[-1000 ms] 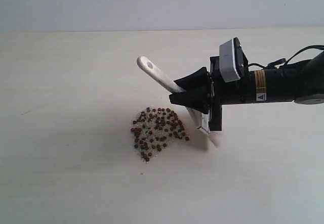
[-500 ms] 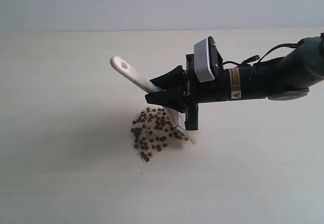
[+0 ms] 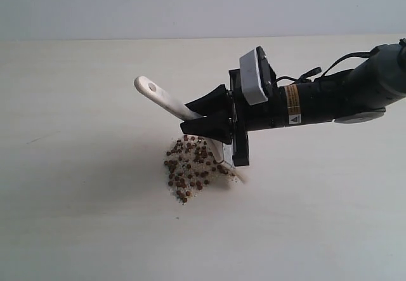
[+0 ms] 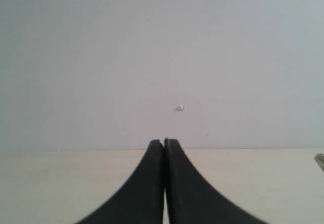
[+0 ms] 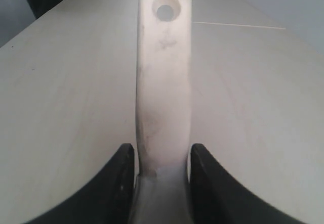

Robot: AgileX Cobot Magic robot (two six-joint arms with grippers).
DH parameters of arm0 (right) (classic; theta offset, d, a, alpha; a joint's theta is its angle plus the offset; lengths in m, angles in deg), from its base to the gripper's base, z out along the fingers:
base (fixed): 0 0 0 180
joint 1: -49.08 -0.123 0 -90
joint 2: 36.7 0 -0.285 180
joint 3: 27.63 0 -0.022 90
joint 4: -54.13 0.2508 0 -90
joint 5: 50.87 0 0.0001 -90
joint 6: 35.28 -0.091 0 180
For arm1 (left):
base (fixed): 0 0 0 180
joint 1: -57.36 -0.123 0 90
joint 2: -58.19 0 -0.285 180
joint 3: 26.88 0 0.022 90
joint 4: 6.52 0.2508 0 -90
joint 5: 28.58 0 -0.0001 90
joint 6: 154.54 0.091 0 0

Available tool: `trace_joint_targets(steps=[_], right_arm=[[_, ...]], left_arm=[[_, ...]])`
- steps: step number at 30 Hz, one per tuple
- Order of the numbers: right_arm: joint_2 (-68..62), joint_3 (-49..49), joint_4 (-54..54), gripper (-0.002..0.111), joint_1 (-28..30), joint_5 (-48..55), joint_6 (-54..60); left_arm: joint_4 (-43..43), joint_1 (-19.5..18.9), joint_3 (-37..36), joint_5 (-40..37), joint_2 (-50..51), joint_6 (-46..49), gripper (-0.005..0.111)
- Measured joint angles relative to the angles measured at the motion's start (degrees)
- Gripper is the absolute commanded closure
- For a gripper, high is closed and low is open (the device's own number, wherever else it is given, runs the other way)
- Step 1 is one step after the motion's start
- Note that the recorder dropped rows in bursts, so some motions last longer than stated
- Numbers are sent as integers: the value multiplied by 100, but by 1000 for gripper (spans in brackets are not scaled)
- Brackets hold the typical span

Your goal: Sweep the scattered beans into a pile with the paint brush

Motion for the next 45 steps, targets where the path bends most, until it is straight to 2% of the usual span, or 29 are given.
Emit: trace_joint_targets(steps=[14, 26, 35, 45], right_arm=[[0, 0, -110, 108, 14, 0, -49], [-153, 0, -200, 108, 398, 0, -203], [-619, -275, -200, 108, 246, 0, -254], [-696, -387, 290, 108, -248, 0, -289]], left_arm=[[0, 0, 0, 0, 0, 0, 107], [0, 0, 0, 0, 0, 0, 107], [0, 0, 0, 0, 0, 0, 107], [0, 0, 0, 0, 0, 0, 107]])
